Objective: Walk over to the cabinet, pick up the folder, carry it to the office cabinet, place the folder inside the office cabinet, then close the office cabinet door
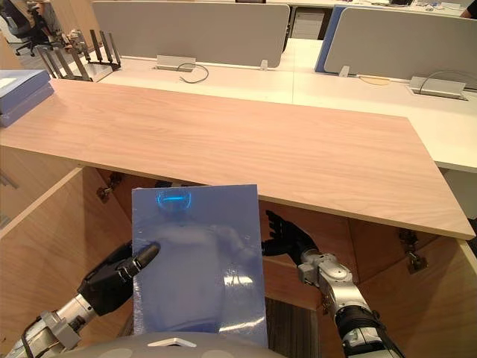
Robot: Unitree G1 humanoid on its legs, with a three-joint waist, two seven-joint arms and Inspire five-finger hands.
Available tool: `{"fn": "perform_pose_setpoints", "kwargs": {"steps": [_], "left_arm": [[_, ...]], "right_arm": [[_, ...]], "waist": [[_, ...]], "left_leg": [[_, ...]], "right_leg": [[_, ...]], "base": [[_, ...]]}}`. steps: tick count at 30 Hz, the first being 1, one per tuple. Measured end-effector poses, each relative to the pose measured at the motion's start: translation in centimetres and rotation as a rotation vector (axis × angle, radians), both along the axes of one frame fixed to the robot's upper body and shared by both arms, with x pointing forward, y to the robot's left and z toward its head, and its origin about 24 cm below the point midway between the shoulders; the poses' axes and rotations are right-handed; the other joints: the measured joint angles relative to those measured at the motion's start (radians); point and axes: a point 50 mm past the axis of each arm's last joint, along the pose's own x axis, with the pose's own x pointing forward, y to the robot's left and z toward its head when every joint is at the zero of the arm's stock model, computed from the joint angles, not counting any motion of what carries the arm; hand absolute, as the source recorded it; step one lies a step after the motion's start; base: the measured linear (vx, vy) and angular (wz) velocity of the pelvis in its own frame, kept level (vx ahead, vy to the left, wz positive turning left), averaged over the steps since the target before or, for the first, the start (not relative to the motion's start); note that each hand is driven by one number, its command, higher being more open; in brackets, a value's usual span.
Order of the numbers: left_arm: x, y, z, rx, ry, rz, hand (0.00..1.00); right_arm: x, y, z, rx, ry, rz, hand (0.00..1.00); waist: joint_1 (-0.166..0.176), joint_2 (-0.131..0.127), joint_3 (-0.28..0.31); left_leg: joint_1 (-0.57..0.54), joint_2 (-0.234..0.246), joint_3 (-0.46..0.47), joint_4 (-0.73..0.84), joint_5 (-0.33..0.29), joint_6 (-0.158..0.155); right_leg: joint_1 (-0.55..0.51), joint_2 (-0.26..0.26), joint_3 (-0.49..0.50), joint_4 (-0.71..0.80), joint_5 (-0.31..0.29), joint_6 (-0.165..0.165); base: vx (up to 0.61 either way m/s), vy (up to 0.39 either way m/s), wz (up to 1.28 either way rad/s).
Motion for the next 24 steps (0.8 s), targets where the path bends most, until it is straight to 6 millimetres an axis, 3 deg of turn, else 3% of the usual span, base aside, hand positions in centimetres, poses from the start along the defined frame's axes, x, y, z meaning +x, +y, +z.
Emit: {"fn": "perform_pose_setpoints", "kwargs": {"steps": [8,13,20,24], "left_arm": [[-0.1,1.8,0.8,0.052,-0.036,0.006,0.0],[0.1,2.0,1.3,0.066,-0.059,-0.003,0.0],[0.1,1.9,1.5,0.058,-0.077,-0.021,0.0],[0.4,1.3,2.2,0.042,-0.113,-0.035,0.0]], "right_arm": [[-1.5,-5.8,2.3,-0.03,0.052,-0.01,1.0],[-3.0,-7.6,3.0,0.028,0.108,-0.004,1.0],[-3.1,-7.7,3.2,0.121,0.106,-0.034,1.0],[-2.9,-6.3,3.7,0.215,0.064,-0.012,1.0]], "waist": [[0.001,-0.01,-0.01],[0.0,-0.023,-0.023],[0.0,-0.025,-0.031],[-0.001,-0.018,-0.034]], "left_leg": [[0.0,-0.003,0.0,-0.015,0.002,0.001],[0.001,-0.006,0.004,-0.017,0.002,0.001],[0.009,-0.001,0.013,-0.017,0.002,0.001],[0.011,0.001,0.022,-0.017,-0.013,0.001]], "right_leg": [[-0.001,0.001,-0.002,-0.01,0.0,0.0],[-0.001,0.002,-0.001,-0.013,0.0,0.0],[-0.001,-0.005,0.008,-0.007,0.001,0.001],[-0.002,-0.007,0.014,-0.005,0.001,0.002]], "base": [[0.01,-0.001,0.0],[0.01,-0.002,0.0],[-0.01,0.013,-0.03],[-0.02,0.004,-0.03]]}}
